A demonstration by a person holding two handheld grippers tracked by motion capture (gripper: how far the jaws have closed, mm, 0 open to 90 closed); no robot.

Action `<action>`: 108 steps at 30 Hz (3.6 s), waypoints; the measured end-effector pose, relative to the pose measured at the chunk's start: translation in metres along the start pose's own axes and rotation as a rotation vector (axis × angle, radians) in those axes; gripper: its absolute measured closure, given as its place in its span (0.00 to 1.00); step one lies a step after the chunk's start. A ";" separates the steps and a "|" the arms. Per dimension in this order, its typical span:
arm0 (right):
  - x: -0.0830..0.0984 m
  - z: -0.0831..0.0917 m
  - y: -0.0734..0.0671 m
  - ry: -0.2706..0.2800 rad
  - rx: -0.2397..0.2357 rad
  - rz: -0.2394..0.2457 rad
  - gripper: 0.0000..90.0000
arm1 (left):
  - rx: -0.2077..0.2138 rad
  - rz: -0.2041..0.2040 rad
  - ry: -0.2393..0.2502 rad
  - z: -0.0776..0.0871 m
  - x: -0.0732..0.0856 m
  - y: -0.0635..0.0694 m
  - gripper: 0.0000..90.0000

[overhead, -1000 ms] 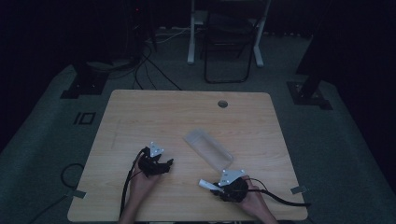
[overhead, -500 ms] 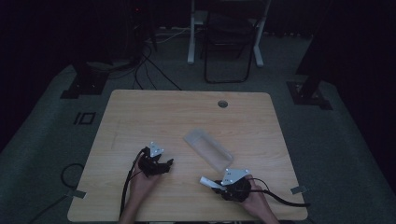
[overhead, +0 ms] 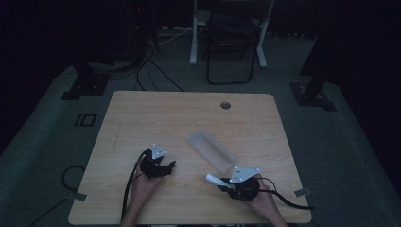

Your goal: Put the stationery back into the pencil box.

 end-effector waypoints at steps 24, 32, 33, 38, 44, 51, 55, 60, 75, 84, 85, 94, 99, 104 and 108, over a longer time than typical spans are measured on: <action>-0.016 0.015 0.011 0.018 0.036 0.018 0.79 | 0.000 0.000 0.000 0.000 0.000 0.000 0.36; -0.019 0.020 0.017 0.031 0.051 0.006 0.79 | 0.000 0.000 0.000 0.000 0.000 0.000 0.36; -0.020 0.021 0.018 0.032 0.052 0.003 0.79 | 0.000 0.000 0.000 0.000 0.000 0.000 0.36; -0.023 0.022 0.022 0.042 0.060 -0.001 0.79 | 0.000 0.000 0.000 0.000 0.000 0.000 0.36; -0.026 0.024 0.026 0.052 0.068 -0.009 0.79 | 0.000 0.000 0.000 0.000 0.000 0.000 0.36; -0.030 0.024 0.028 0.057 0.072 -0.006 0.79 | 0.000 0.000 0.000 0.000 0.000 0.000 0.36; -0.032 0.025 0.029 0.061 0.078 -0.007 0.79 | 0.000 0.000 0.000 0.000 0.000 0.000 0.36; -0.034 0.026 0.032 0.064 0.083 -0.009 0.79 | 0.000 0.000 0.000 0.000 0.000 0.000 0.36; -0.036 0.026 0.039 0.062 0.096 -0.027 0.79 | 0.000 0.000 0.000 0.000 0.000 0.000 0.36; -0.037 0.024 0.043 0.056 0.103 -0.043 0.79 | 0.000 0.000 0.000 0.000 0.000 0.000 0.36; -0.037 0.023 0.044 0.057 0.103 -0.045 0.79 | 0.000 0.000 0.000 0.000 0.000 0.000 0.36; -0.037 0.019 0.047 0.051 0.120 -0.054 0.79 | 0.000 0.000 0.000 0.000 0.000 0.000 0.36; -0.037 0.017 0.049 0.055 0.132 -0.066 0.79 | 0.000 0.000 0.000 0.000 0.000 0.000 0.36; -0.036 0.014 0.050 0.047 0.138 -0.073 0.79 | 0.000 0.000 0.000 0.000 0.000 0.000 0.36; -0.037 0.010 0.052 0.048 0.144 -0.086 0.79 | 0.001 -0.001 -0.001 0.000 0.000 0.000 0.36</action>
Point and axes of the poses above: each handheld gripper's, and its own axes: z roughly backward along the jaws, x roughly out of its underside, y roughly to its right, the point moved 4 cm from there along -z, roughly forward along the jaws, and after that the axes turned 8 degrees about z, right-handed, at the moved point
